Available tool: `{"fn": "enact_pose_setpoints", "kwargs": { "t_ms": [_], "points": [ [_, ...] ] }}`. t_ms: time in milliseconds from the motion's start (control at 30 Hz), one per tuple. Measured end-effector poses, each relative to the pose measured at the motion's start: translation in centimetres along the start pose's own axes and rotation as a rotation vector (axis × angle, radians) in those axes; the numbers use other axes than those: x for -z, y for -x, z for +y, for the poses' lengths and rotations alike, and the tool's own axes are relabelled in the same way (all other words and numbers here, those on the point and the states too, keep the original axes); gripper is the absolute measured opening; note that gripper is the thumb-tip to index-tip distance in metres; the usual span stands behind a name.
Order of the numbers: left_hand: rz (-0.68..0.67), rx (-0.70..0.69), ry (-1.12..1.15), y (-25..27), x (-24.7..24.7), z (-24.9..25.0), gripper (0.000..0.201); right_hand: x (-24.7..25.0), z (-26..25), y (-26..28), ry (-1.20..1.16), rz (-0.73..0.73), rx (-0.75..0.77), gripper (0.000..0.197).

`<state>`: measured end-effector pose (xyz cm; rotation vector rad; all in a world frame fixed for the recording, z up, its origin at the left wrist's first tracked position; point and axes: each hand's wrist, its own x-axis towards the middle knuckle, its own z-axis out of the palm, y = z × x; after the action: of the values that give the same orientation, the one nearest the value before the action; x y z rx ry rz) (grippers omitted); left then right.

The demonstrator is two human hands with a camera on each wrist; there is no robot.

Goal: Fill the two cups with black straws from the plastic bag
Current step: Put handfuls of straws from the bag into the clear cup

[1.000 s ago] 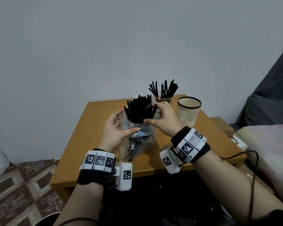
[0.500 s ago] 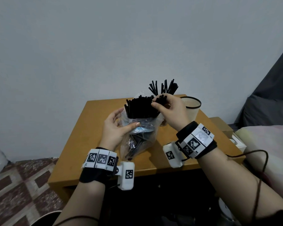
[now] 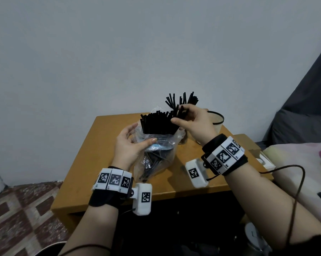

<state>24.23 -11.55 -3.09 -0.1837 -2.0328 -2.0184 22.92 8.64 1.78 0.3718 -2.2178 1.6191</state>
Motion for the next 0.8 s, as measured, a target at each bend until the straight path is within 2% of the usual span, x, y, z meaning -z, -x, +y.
{"fn": "enact_pose_setpoints", "kwargs": {
  "t_ms": [67,233,300,367,467,600,800],
  "points": [
    [0.0,-0.012,-0.01,0.0,-0.1,0.0,0.076,-0.4,0.7,0.2,0.002,-0.029,-0.034,0.03],
    [0.005,-0.023,-0.027,0.1,-0.3,0.0,0.076,-0.6,1.3,0.4,-0.091,-0.041,-0.096,0.029],
    [-0.005,-0.023,-0.04,0.1,-0.4,0.0,0.077,-0.8,1.2,0.5,-0.06,-0.114,-0.097,0.035],
    [-0.005,-0.021,-0.044,0.2,-0.5,0.0,0.077,-1.2,1.4,0.6,0.033,-0.131,-0.063,0.029],
    [0.0,-0.016,-0.033,0.2,-0.5,0.0,0.077,-1.5,1.8,0.8,0.079,-0.033,-0.025,0.024],
    [0.002,-0.006,-0.02,0.2,-0.5,0.1,0.075,-1.6,1.7,0.7,0.003,0.054,-0.017,0.011],
    [0.012,-0.001,-0.006,-0.1,-0.4,0.1,0.075,-0.6,-0.1,0.1,0.063,0.141,0.056,0.015]
  ]
}}
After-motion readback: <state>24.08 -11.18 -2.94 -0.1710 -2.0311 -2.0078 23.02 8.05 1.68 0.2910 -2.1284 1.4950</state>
